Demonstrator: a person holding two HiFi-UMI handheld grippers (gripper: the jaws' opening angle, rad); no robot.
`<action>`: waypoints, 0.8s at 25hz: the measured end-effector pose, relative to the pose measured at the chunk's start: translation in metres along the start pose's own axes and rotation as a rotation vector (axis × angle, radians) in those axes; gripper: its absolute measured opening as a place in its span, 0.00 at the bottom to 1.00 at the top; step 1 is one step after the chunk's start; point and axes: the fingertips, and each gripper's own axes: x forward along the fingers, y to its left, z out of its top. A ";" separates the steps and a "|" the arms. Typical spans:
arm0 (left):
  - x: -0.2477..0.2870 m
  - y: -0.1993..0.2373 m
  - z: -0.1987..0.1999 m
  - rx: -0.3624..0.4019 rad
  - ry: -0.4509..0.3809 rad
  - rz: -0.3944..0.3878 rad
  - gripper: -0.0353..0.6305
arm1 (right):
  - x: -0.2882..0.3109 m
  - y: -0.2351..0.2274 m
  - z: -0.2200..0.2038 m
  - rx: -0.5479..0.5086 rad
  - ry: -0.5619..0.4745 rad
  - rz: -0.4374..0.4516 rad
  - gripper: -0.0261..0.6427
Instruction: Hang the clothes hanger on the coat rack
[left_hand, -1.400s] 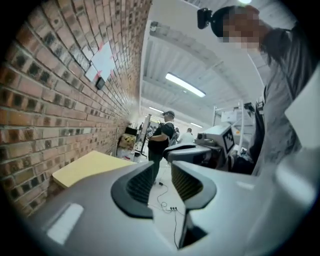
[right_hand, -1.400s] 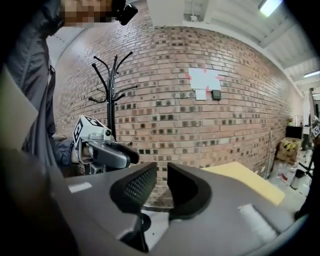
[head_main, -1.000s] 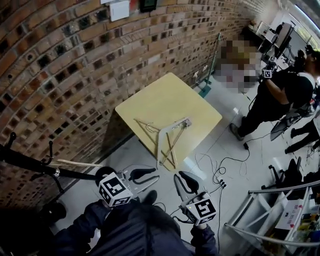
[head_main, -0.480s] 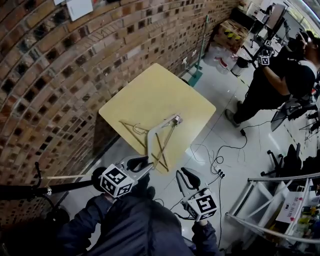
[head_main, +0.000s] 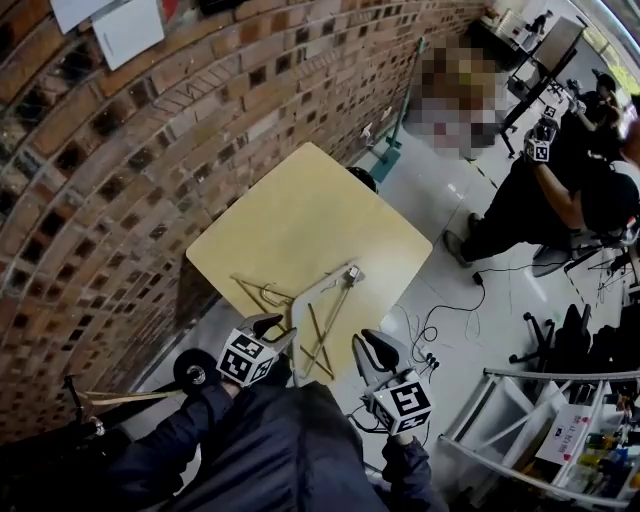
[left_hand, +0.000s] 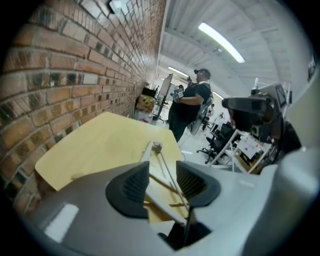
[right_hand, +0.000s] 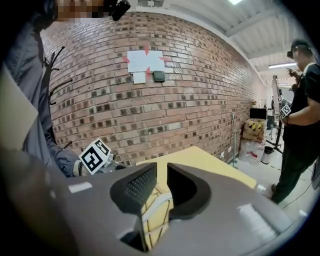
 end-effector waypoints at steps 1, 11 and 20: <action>0.007 0.008 -0.007 -0.025 0.028 -0.008 0.33 | 0.005 -0.002 0.001 -0.002 0.007 -0.003 0.14; 0.076 0.048 -0.071 -0.203 0.262 0.003 0.43 | 0.036 -0.025 -0.020 0.022 0.103 -0.022 0.14; 0.111 0.045 -0.097 -0.255 0.405 0.034 0.45 | 0.035 -0.034 -0.033 0.053 0.133 -0.037 0.14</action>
